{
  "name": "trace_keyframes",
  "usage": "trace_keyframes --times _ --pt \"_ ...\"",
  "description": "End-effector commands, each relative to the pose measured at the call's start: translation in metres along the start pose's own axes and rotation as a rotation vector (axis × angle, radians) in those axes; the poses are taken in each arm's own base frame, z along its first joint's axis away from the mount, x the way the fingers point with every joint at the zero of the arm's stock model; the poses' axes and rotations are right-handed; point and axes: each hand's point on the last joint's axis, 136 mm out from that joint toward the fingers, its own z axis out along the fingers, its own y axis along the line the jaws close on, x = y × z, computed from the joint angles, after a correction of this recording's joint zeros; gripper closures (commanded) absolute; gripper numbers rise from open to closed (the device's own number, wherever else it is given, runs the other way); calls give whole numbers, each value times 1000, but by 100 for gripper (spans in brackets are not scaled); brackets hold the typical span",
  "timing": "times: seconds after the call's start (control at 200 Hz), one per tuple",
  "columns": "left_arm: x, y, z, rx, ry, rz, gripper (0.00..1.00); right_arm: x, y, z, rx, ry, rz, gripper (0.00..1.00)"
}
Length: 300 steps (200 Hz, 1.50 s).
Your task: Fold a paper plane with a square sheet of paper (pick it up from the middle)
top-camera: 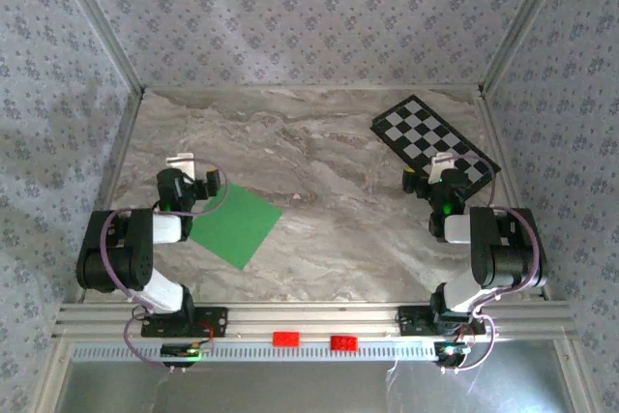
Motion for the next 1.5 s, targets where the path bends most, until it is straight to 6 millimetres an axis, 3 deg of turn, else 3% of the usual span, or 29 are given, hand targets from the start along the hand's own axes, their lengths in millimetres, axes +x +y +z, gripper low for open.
trace_keyframes --times 0.0,1.329,1.494 --pt "-14 -1 4 11 -33 -5 0 -10 0 3 -9 -26 -8 0" --pt "-13 -1 4 11 -31 -8 0 -10 1 3 -12 -20 -5 0" --pt "-13 -1 3 21 -35 -12 0 -12 0 -4 25 -65 -23 0"
